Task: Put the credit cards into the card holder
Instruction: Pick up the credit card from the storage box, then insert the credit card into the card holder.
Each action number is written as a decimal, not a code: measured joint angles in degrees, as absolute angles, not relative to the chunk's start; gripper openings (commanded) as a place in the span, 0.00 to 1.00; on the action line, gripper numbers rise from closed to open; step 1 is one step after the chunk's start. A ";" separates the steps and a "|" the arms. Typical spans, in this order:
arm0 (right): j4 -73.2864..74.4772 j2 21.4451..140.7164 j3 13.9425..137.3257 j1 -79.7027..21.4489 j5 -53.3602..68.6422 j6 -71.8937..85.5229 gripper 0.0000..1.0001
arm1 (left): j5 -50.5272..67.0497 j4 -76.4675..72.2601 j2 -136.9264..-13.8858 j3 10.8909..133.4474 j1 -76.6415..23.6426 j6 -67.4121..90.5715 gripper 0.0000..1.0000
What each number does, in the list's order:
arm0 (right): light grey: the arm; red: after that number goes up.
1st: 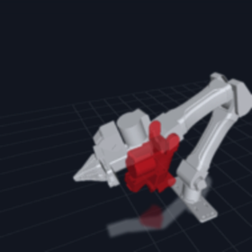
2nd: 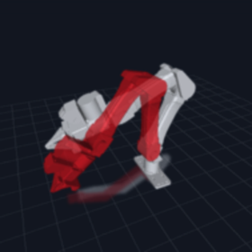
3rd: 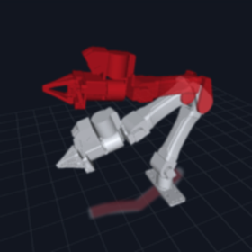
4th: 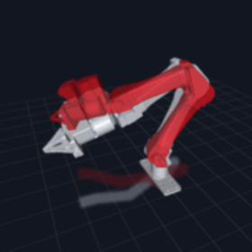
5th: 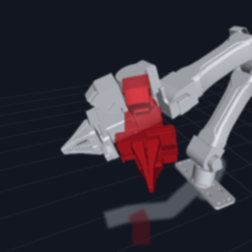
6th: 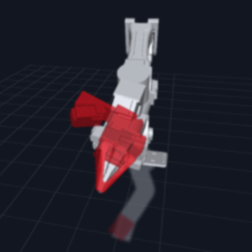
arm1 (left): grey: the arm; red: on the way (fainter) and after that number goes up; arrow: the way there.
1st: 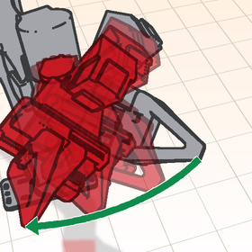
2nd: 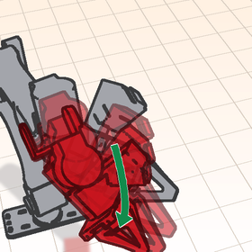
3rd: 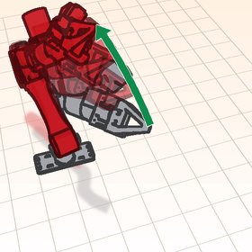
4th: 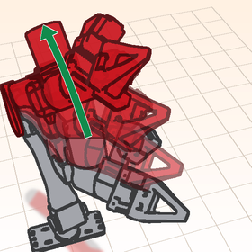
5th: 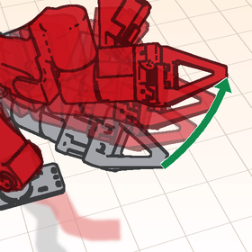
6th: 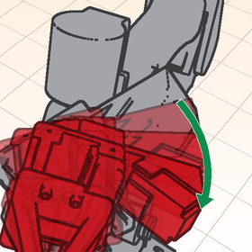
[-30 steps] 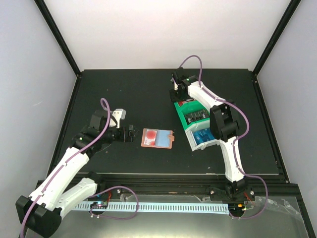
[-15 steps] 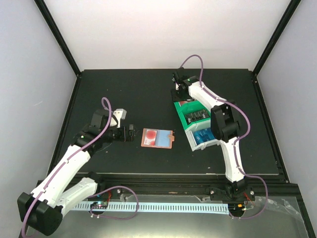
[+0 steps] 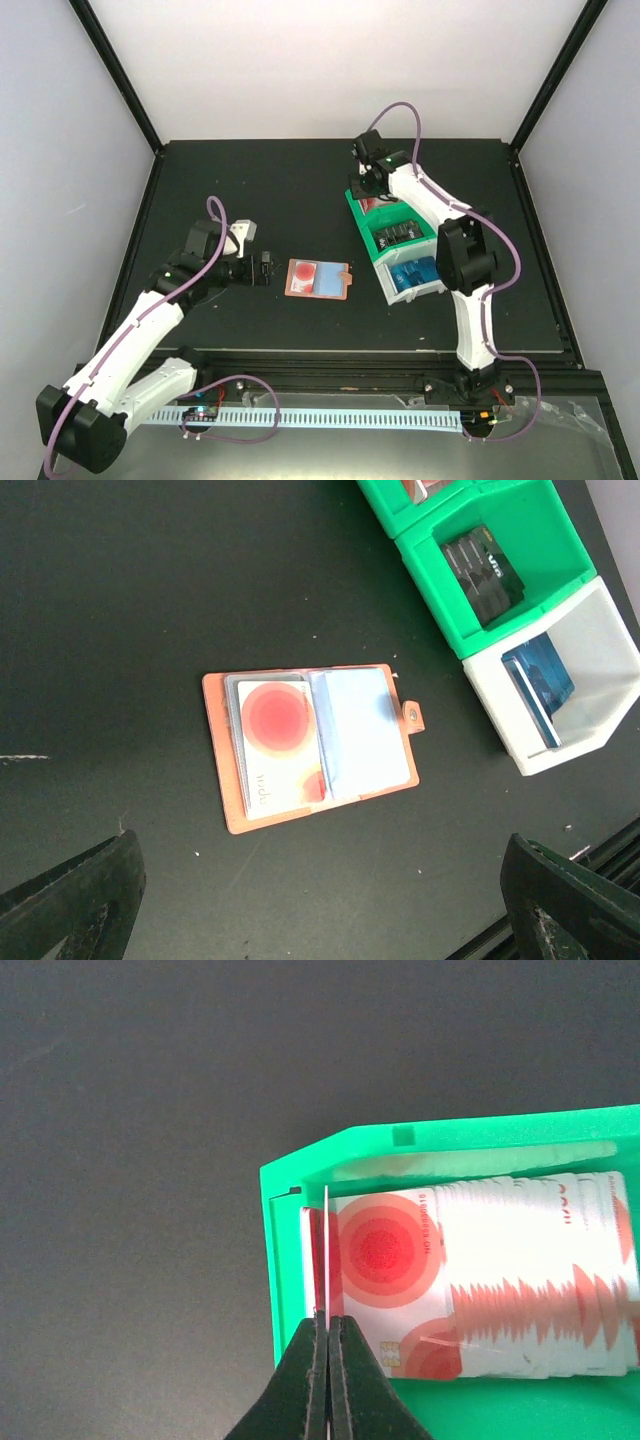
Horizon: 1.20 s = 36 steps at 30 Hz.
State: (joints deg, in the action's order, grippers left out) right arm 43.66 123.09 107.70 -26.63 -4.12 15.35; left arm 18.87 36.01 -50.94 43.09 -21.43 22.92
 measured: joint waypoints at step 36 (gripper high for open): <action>-9.39 55.53 38.76 -27.03 37.63 44.58 0.01 | 41.80 -8.84 -52.12 33.93 -31.64 41.23 0.97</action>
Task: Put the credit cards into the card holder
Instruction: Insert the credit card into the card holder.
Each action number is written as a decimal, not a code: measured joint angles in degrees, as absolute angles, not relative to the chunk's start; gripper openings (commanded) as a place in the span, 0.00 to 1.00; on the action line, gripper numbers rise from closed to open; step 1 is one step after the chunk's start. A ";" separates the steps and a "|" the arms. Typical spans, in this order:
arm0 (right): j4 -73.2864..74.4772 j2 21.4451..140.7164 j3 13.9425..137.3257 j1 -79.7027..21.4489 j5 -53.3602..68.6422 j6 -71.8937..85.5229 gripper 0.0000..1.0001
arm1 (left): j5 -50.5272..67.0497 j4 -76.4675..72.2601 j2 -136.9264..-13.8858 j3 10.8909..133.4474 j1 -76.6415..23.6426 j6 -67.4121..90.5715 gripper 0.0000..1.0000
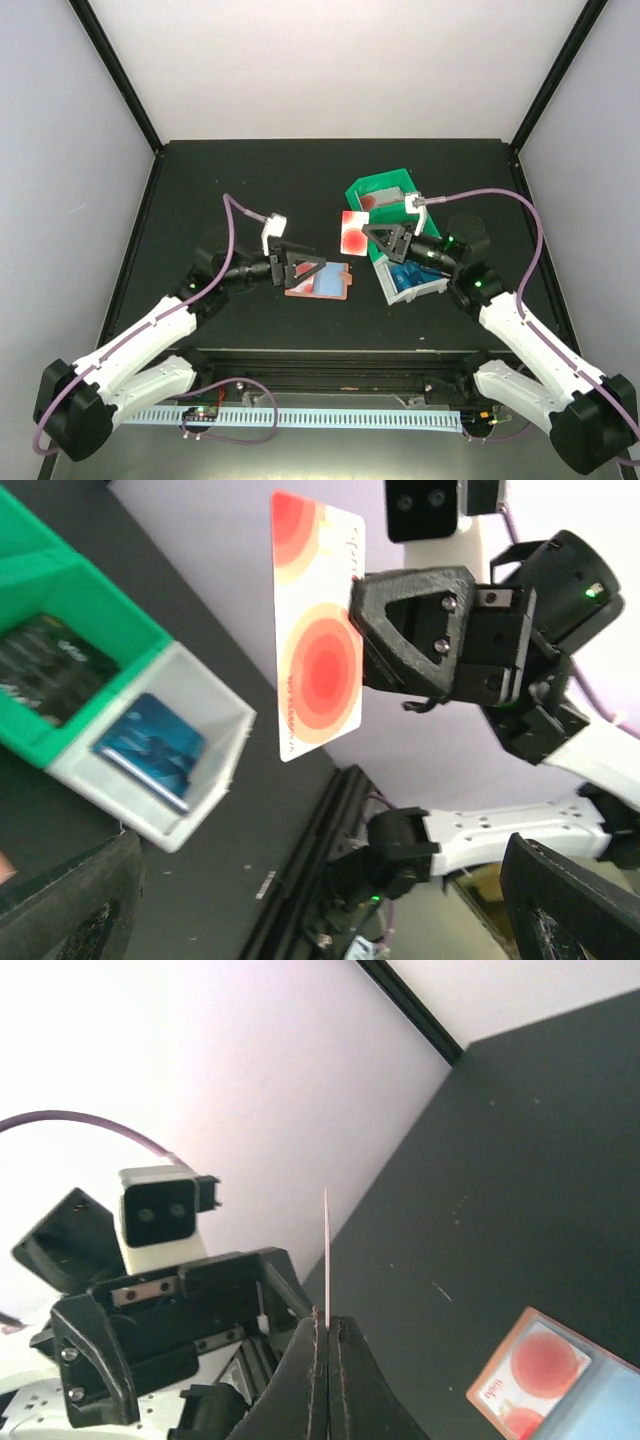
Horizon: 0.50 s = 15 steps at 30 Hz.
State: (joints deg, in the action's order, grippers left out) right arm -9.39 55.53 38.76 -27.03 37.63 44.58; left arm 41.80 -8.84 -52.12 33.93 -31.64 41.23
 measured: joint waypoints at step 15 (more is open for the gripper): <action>-20.14 52.42 33.45 -27.35 41.56 54.19 0.01 | 39.94 -26.81 -59.22 33.15 -42.89 50.89 0.46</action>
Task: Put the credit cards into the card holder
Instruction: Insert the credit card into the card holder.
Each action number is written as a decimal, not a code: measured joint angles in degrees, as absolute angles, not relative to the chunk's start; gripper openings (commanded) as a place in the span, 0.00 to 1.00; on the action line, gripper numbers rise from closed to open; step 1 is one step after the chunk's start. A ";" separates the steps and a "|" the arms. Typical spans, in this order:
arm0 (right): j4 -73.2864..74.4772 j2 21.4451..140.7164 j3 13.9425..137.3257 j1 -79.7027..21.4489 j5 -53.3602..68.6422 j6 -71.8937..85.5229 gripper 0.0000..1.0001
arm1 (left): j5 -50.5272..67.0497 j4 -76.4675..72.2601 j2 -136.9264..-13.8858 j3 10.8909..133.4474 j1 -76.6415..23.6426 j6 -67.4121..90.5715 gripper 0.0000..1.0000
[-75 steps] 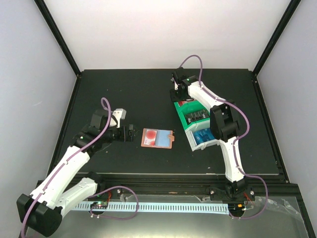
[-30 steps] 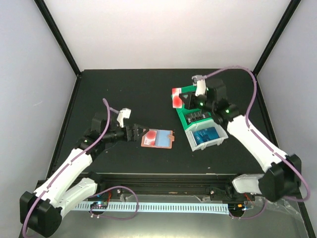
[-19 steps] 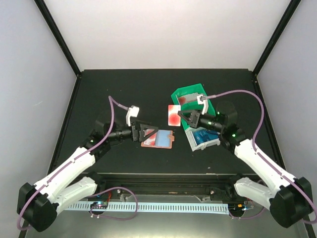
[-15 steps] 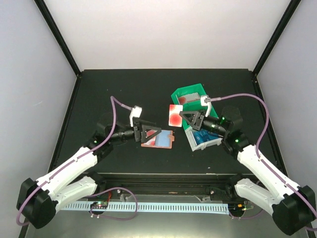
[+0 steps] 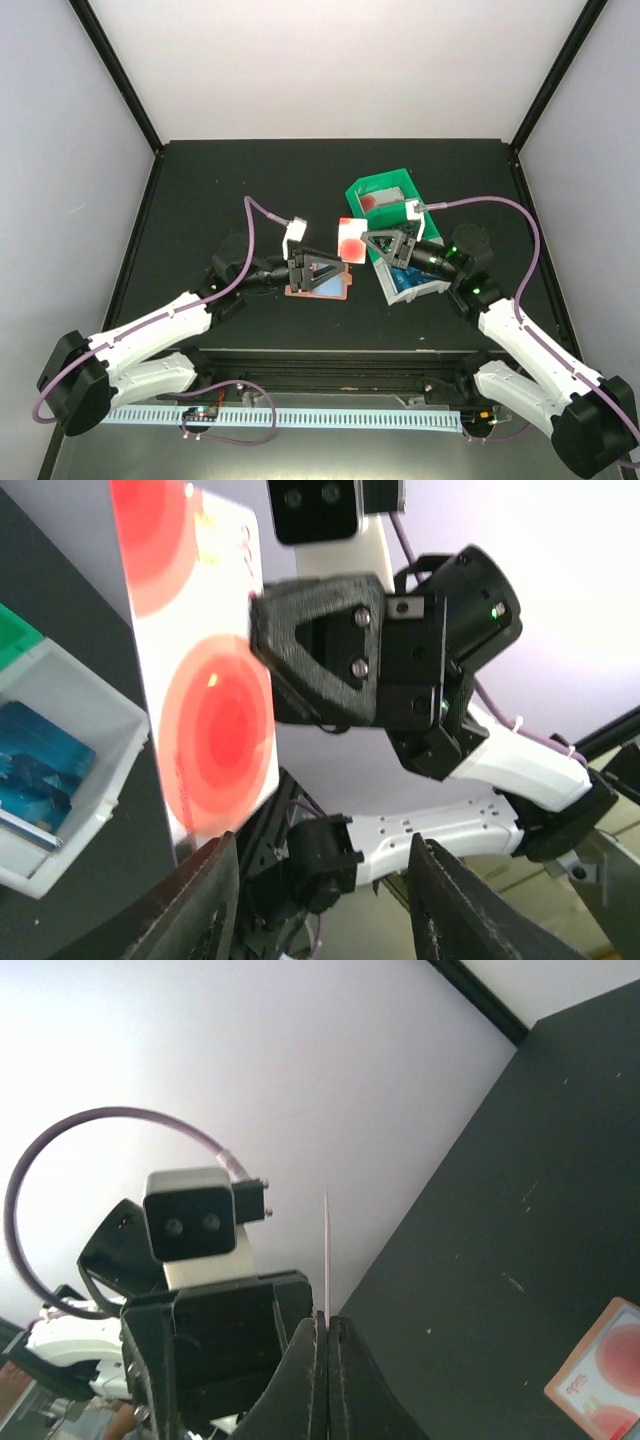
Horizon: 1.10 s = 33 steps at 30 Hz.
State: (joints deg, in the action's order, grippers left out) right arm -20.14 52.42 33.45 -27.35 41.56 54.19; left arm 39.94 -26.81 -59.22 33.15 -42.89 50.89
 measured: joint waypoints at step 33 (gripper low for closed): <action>-3.79 50.83 35.86 -27.55 39.70 48.53 0.01 | 34.72 -31.51 -68.25 32.42 -43.46 54.70 0.26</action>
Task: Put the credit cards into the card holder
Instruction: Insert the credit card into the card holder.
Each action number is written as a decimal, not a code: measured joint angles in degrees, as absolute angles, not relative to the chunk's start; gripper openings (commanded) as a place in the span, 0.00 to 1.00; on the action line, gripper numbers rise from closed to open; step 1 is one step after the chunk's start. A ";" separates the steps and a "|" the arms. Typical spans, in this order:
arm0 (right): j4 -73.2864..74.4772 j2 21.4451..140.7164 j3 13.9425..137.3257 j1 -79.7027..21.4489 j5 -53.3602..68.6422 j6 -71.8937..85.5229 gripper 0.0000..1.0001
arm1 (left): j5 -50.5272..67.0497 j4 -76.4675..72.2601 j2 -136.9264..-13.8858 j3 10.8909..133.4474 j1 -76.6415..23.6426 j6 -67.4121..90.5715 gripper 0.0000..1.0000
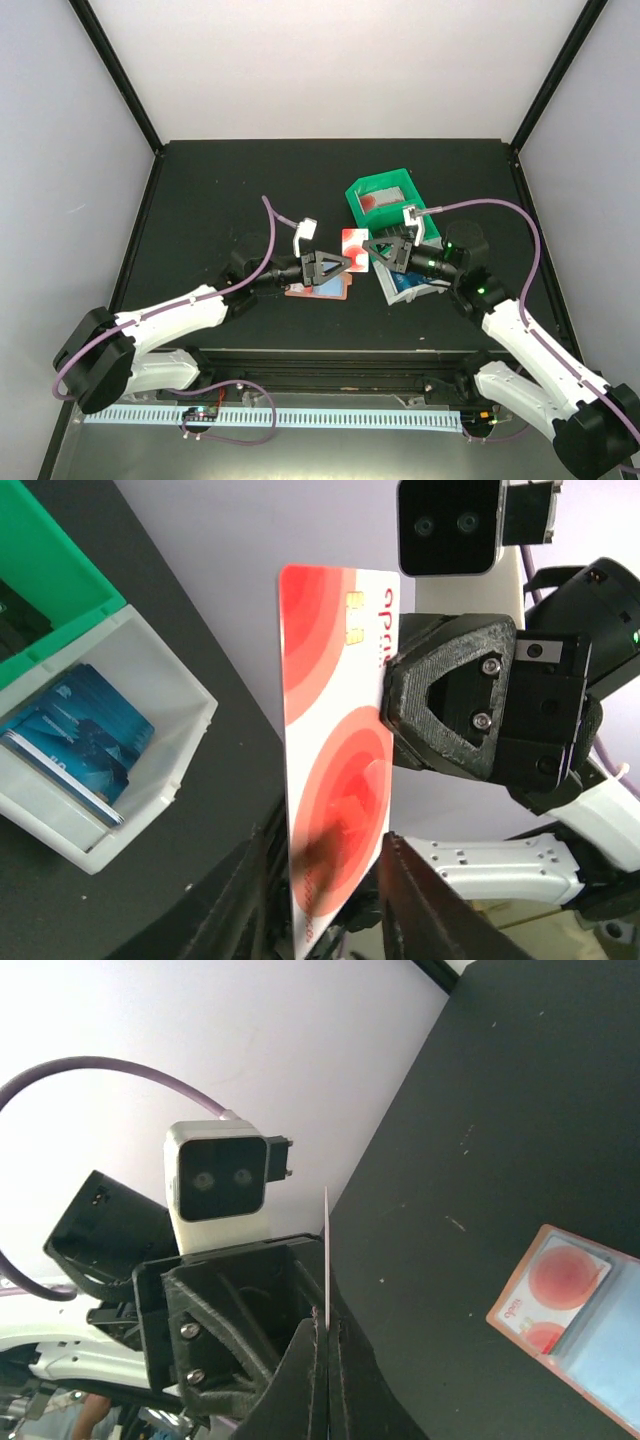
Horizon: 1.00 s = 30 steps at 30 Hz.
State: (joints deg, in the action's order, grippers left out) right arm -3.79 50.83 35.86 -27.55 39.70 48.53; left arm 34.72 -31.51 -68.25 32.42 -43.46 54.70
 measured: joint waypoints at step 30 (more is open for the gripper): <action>12.86 64.25 36.38 -42.35 11.35 39.07 0.58 | 20.99 -1.23 -66.41 26.81 -34.26 41.91 0.02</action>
